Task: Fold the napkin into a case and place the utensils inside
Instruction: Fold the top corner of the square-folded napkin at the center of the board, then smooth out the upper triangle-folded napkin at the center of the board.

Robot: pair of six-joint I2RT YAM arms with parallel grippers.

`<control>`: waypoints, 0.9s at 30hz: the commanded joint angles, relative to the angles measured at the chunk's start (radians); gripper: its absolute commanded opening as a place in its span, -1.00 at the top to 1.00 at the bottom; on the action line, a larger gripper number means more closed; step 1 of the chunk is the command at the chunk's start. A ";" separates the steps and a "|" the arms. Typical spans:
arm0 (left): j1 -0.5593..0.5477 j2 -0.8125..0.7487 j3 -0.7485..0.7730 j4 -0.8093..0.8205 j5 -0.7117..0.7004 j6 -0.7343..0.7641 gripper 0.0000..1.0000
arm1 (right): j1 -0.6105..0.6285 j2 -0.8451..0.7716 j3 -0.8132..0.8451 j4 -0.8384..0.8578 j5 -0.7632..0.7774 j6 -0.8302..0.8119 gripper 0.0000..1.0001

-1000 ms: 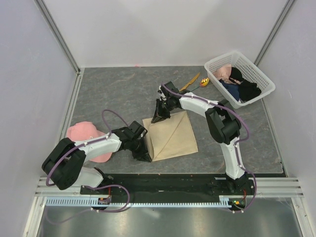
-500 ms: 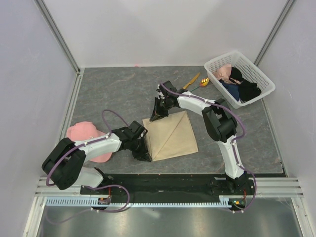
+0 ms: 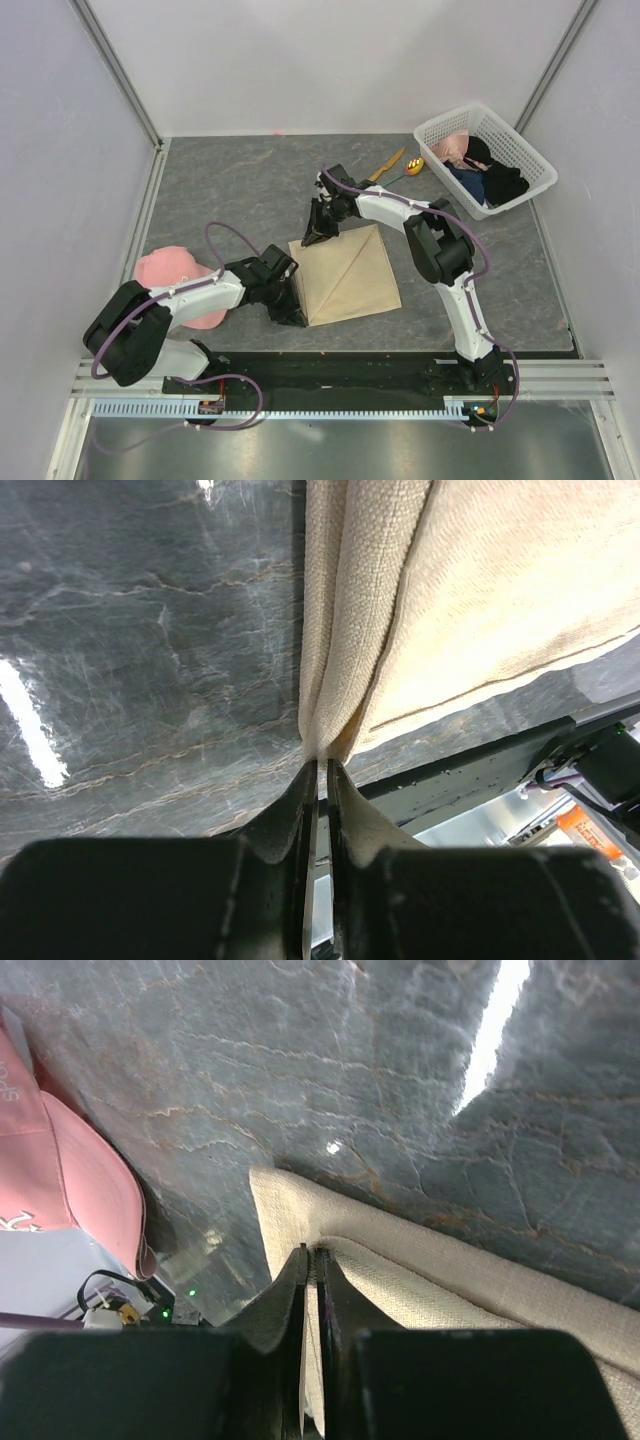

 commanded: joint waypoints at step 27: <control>0.005 -0.155 0.163 -0.098 -0.070 -0.002 0.62 | -0.195 -0.300 -0.146 -0.138 -0.016 -0.234 0.06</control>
